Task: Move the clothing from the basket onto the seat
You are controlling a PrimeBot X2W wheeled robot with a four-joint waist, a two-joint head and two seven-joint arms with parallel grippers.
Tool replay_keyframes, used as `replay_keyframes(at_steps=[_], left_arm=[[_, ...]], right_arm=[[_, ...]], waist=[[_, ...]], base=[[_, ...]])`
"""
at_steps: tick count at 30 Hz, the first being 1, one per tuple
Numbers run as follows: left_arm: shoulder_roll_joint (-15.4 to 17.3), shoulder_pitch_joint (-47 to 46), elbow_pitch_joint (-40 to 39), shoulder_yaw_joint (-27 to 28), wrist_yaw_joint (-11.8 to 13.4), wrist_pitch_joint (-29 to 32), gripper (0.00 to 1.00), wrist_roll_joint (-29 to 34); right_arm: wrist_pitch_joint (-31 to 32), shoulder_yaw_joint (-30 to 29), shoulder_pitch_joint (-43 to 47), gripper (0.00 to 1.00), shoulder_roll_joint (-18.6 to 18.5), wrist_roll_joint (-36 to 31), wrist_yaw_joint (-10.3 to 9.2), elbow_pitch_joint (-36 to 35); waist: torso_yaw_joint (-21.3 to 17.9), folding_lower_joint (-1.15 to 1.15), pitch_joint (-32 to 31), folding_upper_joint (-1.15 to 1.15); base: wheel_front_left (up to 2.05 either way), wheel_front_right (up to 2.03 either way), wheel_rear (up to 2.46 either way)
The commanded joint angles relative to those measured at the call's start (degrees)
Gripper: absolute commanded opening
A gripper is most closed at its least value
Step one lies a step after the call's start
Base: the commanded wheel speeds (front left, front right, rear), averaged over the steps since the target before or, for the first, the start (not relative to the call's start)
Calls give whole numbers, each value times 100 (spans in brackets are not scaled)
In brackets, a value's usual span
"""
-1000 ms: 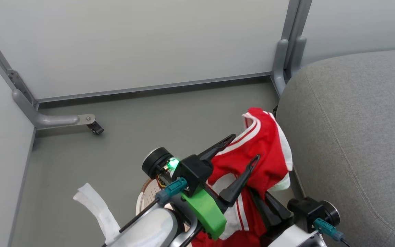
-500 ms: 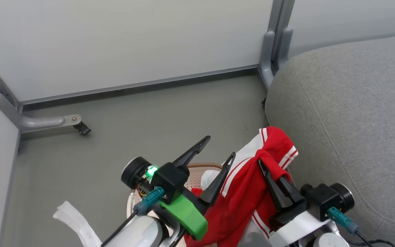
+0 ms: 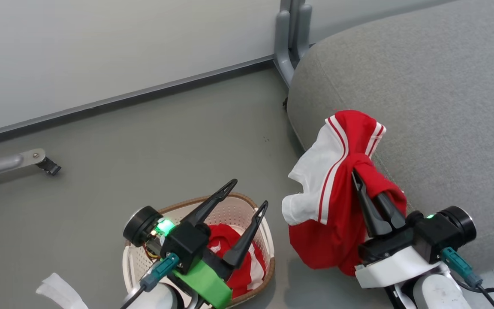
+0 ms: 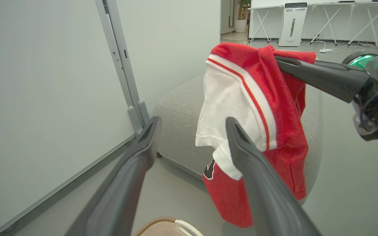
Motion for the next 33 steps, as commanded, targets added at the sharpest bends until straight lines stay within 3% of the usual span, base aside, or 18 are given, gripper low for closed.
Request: replay_keyframes(at_steps=[1, 10, 17, 22, 28, 33], left_arm=[[75, 67, -40, 19, 11, -21, 100, 11], [371, -144, -245, -71, -65, 119, 100, 221], [586, -391, -495, -100, -120, 380, 100, 369], [761, -719, -792, -131, -232, 589, 100, 577], [880, -1227, -1062, -240, -414, 830, 100, 728], [930, -1644, -1231, -304, -513, 982, 100, 837]], right_arm=[[-4, -29, 19, 0, -12, -32, -5, -77], [-3, -276, 152, 0, -8, 145, -6, -320], [-3, -424, -144, 0, -3, 470, -5, -495], [-3, -867, -821, 0, -6, 601, -6, -767], [-3, -1835, -2215, 0, -36, 514, -6, -861], [-3, -2531, -3507, 0, -693, 606, -6, -595]], waist=[[-440, 0, 367, 0], [-1095, 0, 1001, 0], [-1388, 0, 1695, 0], [-1347, 0, 2387, 0], [-996, 0, 3229, 0], [-622, 0, 3890, 0]], base=[[0, 0, 0], [0, 0, 0], [0, 0, 0], [0, 0, 0], [0, 0, 0], [0, 0, 0]])
